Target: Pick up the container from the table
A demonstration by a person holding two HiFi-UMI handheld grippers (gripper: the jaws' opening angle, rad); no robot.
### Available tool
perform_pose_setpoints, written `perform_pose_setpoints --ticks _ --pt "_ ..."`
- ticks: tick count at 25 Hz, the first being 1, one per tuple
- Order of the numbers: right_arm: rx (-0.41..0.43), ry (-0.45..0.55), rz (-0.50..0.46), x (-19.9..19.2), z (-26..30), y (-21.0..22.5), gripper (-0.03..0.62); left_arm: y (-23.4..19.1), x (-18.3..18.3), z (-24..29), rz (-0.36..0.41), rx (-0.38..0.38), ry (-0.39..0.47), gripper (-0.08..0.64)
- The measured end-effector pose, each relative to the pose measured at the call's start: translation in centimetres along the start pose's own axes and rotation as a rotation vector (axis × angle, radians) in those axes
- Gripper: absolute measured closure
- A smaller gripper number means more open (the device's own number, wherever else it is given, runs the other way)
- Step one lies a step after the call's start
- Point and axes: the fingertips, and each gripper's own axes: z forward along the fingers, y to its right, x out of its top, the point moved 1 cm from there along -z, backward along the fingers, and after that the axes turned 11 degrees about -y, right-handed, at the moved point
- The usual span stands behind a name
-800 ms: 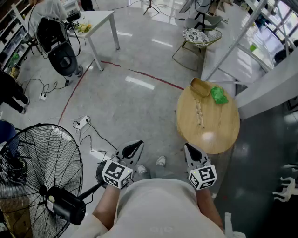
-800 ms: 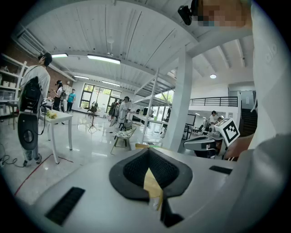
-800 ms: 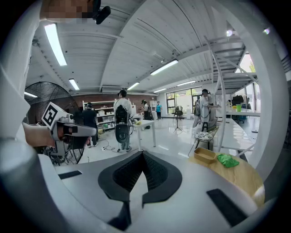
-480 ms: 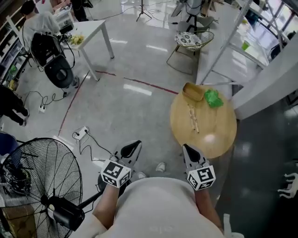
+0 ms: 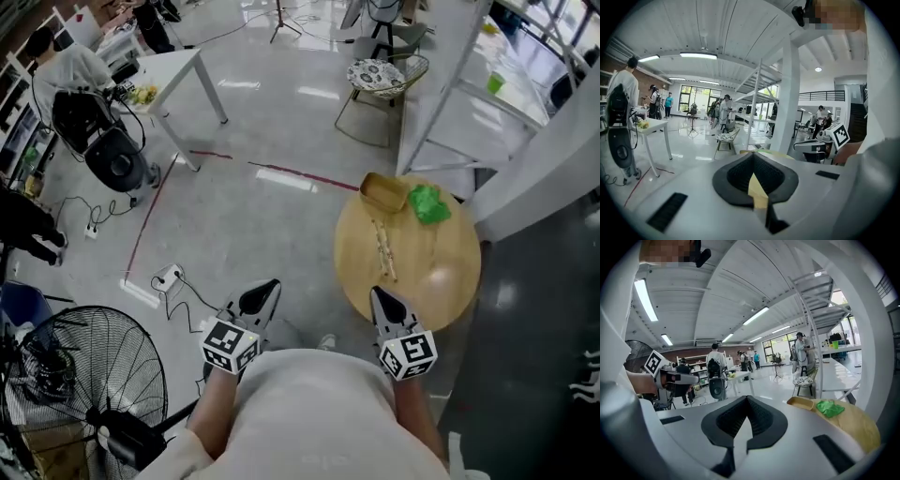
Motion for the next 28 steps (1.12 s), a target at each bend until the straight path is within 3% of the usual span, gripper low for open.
perform_pose_setpoints --ticks 7,21,28 --pt "-0.040 -0.023 0.027 2.4 6.8 5.3 0.568 -5.5 1.8 6.0 -0.009 -0.019 -0.023 0.545" --pt "-0.175 -0.137 0.086 11.7 30.4 10.0 0.566 -31.4 9.0 15.2 -0.020 -0.037 -0.055 0.545" --pt "-0.283 -0.239 0.096 12.5 36.3 15.7 0.566 -37.0 9.7 17.5 -0.028 -0.035 -0.091 0.545"
